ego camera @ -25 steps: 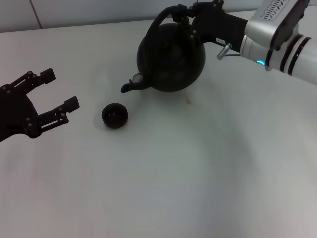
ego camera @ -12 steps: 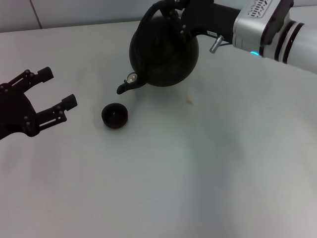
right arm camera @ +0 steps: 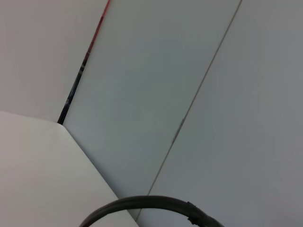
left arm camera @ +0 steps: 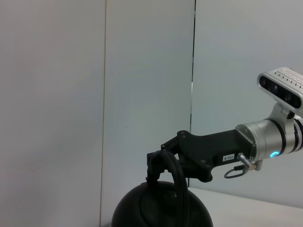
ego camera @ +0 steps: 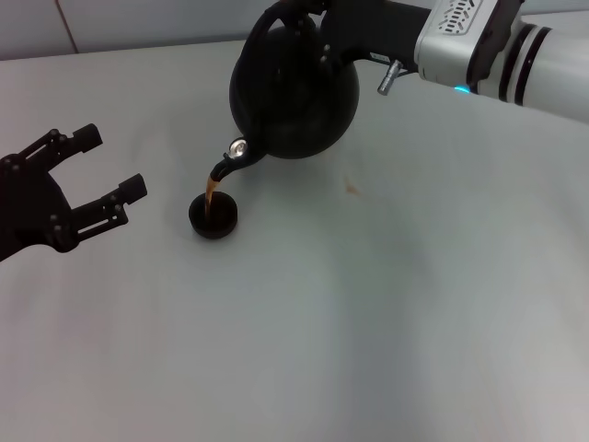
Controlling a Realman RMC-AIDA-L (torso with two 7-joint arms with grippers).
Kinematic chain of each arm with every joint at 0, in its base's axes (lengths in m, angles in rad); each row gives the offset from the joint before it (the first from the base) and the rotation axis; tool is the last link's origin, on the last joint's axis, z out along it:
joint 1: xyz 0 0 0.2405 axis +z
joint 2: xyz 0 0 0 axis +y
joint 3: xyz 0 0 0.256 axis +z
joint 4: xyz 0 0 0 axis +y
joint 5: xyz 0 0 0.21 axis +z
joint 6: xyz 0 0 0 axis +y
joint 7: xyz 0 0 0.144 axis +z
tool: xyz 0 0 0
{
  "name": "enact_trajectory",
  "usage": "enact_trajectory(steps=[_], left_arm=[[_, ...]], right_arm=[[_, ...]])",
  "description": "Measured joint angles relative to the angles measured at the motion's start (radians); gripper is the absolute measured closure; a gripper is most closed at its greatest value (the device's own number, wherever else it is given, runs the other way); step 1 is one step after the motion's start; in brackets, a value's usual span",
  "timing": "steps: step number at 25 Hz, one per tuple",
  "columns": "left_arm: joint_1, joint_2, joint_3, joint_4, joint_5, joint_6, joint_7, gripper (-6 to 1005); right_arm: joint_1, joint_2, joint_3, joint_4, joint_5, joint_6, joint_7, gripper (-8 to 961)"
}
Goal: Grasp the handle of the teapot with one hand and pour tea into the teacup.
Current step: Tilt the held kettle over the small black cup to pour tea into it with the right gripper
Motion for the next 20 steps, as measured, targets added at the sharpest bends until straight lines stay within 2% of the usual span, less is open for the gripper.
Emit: enact_trajectory(steps=[11, 20], left_arm=[[0.001, 0.0, -0.002, 0.0, -0.002, -0.012, 0.0, 139], [0.001, -0.001, -0.012, 0.0, -0.001, -0.012, 0.0, 140]], right_arm=[[-0.006, 0.002, 0.009, 0.001, 0.015, -0.002, -0.002, 848], [-0.055, 0.003, 0.012, 0.056, 0.235, -0.026, -0.002, 835]])
